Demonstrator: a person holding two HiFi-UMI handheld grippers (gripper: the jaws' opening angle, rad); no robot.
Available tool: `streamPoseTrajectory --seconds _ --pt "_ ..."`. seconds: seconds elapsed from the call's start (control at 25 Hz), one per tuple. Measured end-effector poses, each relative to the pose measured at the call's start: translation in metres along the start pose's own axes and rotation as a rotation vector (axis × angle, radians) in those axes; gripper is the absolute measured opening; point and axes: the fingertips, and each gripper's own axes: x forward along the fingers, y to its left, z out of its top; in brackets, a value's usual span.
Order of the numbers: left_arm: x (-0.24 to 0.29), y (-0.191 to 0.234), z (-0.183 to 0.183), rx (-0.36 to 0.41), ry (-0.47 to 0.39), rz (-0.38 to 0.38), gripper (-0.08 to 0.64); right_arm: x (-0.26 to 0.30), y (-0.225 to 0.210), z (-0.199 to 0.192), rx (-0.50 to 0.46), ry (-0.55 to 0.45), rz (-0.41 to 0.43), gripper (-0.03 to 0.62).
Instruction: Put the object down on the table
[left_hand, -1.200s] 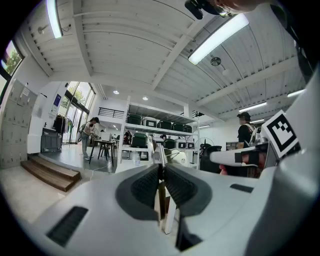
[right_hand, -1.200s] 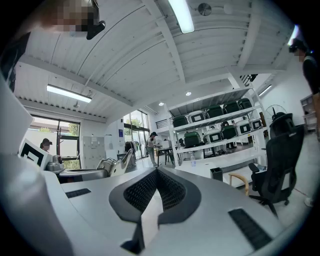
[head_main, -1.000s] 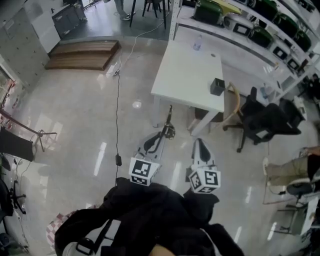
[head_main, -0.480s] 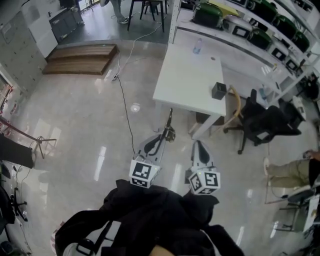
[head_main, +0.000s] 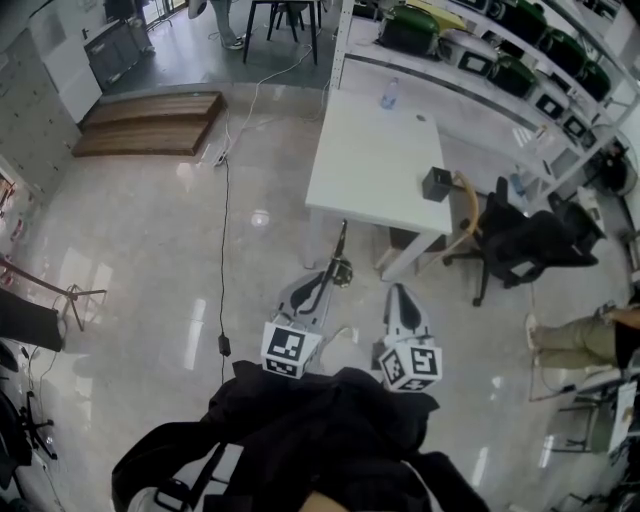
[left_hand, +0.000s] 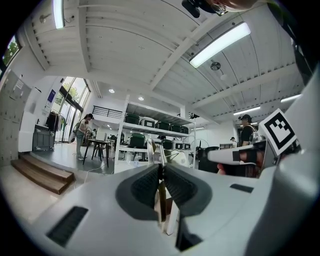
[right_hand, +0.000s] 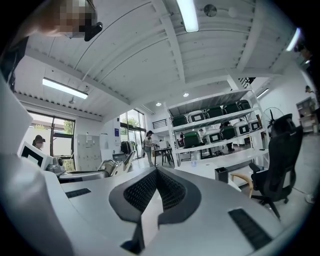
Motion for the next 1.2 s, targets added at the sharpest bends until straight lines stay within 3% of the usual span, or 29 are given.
streamPoseTrajectory --seconds 0.56,0.8,1.2 --pt "0.073 0.06 -0.002 0.048 0.022 0.021 0.032 0.103 -0.016 0.003 0.009 -0.009 0.035 0.003" --pt "0.134 0.09 -0.008 0.03 0.041 0.023 0.032 0.166 -0.045 -0.002 0.013 0.017 0.036 0.003" --pt "0.247 0.135 0.017 0.043 0.054 0.043 0.032 0.276 -0.099 0.037 0.009 0.021 0.057 0.002"
